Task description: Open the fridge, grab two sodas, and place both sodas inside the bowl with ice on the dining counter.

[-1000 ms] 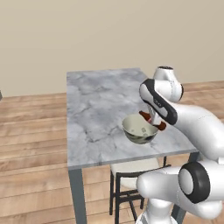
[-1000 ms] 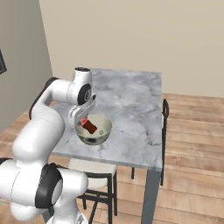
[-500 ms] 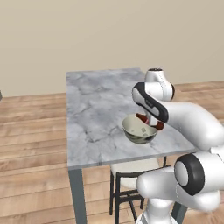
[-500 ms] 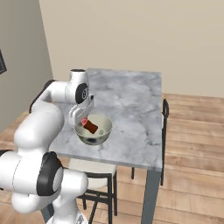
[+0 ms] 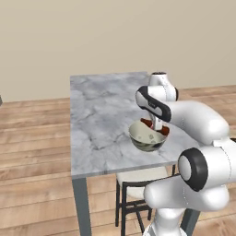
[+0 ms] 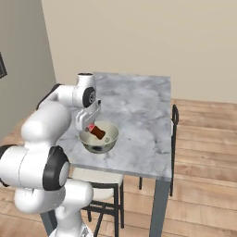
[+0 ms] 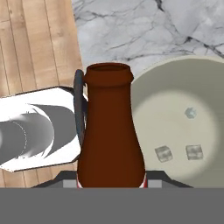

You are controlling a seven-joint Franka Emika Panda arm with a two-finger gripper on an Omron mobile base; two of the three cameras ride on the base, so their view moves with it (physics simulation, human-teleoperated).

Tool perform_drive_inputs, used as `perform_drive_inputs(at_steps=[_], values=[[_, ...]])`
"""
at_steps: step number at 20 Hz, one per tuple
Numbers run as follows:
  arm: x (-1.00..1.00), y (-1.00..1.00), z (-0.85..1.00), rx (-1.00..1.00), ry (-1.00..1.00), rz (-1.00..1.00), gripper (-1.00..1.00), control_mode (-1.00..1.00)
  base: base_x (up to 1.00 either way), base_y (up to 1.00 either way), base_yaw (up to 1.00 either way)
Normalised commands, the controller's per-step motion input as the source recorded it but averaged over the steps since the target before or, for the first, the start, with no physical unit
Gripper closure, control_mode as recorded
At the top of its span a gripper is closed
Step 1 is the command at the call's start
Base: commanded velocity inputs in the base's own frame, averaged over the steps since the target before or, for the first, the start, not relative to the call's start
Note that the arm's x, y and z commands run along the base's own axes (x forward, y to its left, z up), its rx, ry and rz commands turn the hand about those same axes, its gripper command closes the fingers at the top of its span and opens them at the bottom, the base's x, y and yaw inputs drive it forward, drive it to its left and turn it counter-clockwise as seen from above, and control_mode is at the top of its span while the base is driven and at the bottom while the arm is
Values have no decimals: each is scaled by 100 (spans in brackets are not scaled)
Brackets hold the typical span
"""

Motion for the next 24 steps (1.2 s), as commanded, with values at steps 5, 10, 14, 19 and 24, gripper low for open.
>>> perform_drive_inputs(at_steps=[5,10,14,19,24], values=[[32,0,-24,-2,0,0,100,-100,0,0,0],[24,0,-32,-3,0,0,100,-100,0,0,0],[15,0,-24,0,0,0,100,-100,0,0,0],[10,0,-19,0,0,0,100,-100,0,0,0],[10,0,-19,0,0,0,100,-100,0,0,0]])
